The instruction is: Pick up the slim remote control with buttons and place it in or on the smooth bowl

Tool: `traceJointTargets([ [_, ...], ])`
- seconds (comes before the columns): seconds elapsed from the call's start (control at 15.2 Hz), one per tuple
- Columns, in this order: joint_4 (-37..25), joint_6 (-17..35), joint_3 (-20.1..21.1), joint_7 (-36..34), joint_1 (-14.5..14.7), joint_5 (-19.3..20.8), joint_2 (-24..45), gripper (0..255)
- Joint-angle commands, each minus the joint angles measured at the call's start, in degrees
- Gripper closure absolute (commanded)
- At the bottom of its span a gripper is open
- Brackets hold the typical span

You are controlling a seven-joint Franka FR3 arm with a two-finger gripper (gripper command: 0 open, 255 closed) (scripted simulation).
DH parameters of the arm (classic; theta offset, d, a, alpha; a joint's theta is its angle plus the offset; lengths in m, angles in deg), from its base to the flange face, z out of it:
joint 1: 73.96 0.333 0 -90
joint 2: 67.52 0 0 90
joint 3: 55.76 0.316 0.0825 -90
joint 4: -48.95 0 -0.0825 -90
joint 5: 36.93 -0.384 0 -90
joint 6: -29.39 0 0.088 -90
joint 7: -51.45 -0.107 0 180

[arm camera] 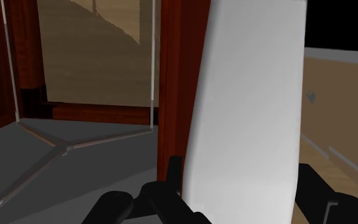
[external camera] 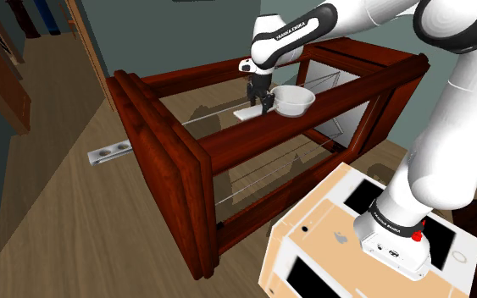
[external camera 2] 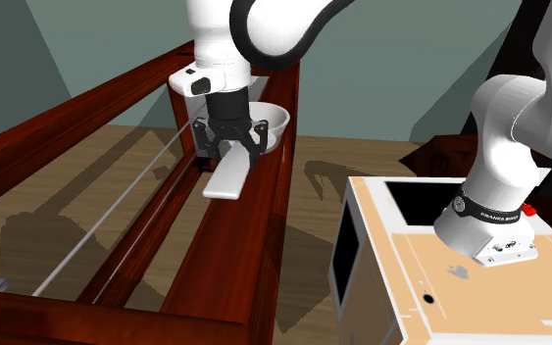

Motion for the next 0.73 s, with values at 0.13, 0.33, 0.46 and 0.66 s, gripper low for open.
traceJointTargets([
  [0.13, -1.6, -2.8, -0.1, -0.3, 0.0, 0.4, -1.3, 255],
  [0.33, -2.9, -5.0, -0.1, -0.5, 0.1, 0.7, -2.1, 255],
  [0.46, -3.9, -6.4, -0.1, -0.6, 0.1, 0.8, -2.6, 255],
  [0.66, -5.4, -8.6, -0.1, -0.8, 0.1, 1.0, -3.3, 255],
])
